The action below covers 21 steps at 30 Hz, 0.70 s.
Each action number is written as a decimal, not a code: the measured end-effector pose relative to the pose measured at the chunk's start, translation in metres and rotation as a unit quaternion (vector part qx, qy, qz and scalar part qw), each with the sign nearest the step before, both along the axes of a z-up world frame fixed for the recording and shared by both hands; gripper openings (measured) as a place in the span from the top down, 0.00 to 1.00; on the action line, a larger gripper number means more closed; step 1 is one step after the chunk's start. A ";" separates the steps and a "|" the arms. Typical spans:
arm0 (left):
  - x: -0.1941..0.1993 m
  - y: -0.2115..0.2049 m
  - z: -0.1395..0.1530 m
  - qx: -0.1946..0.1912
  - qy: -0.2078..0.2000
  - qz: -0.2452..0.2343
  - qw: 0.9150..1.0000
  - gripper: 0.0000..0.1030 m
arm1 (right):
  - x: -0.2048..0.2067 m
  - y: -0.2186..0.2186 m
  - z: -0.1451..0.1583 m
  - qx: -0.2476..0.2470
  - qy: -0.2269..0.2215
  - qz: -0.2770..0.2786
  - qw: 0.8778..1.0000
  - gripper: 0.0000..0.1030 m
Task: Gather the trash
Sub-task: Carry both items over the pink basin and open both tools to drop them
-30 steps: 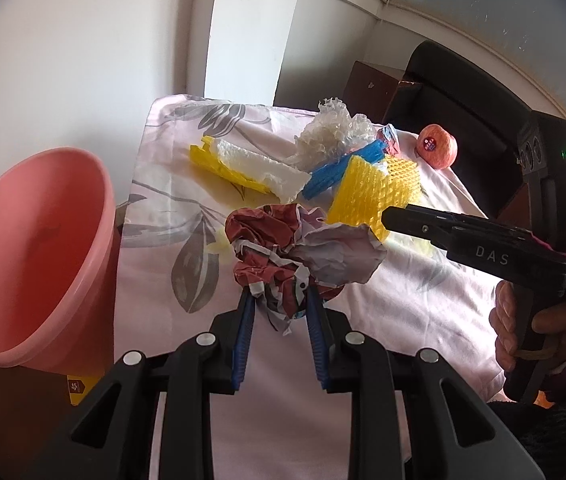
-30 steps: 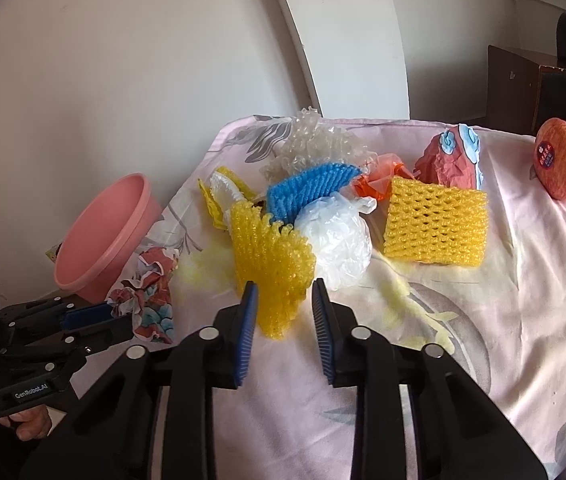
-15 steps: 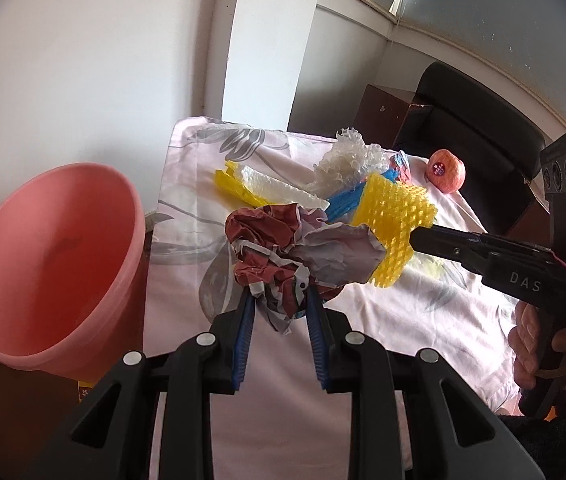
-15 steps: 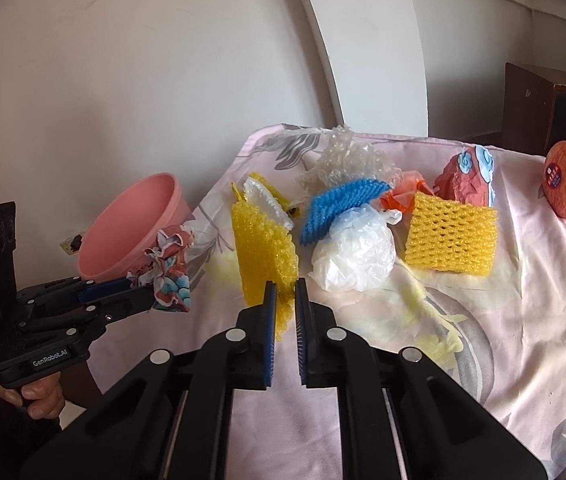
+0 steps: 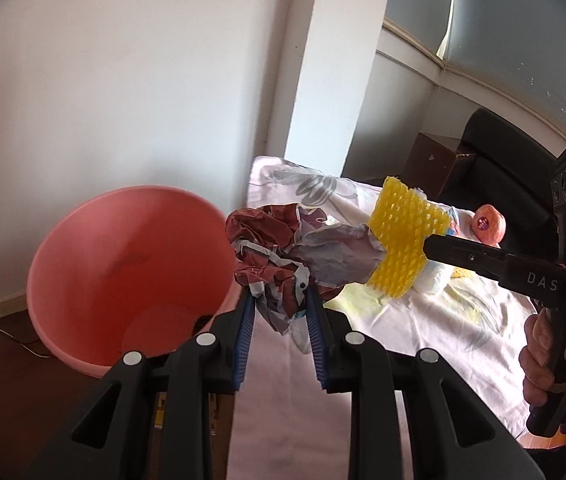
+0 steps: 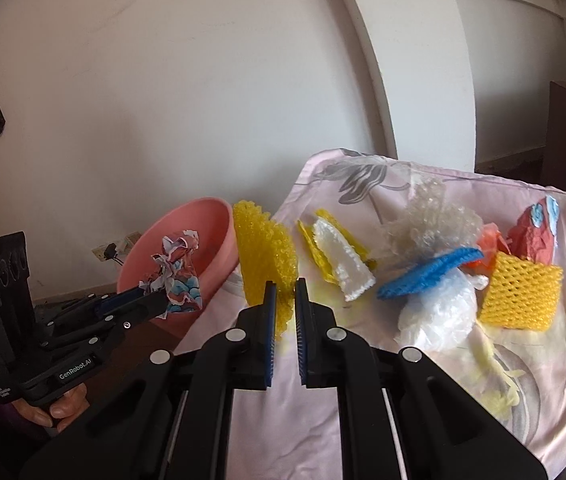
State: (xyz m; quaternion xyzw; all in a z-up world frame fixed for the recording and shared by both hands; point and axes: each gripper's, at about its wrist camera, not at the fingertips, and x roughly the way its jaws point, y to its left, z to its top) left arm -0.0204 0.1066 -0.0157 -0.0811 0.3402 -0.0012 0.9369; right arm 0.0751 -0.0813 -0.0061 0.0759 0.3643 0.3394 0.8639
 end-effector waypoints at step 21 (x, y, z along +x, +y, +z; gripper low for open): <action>-0.007 0.075 -0.025 0.015 0.032 0.124 0.992 0.76 | 0.029 0.132 0.002 0.010 -0.005 0.103 0.995 0.91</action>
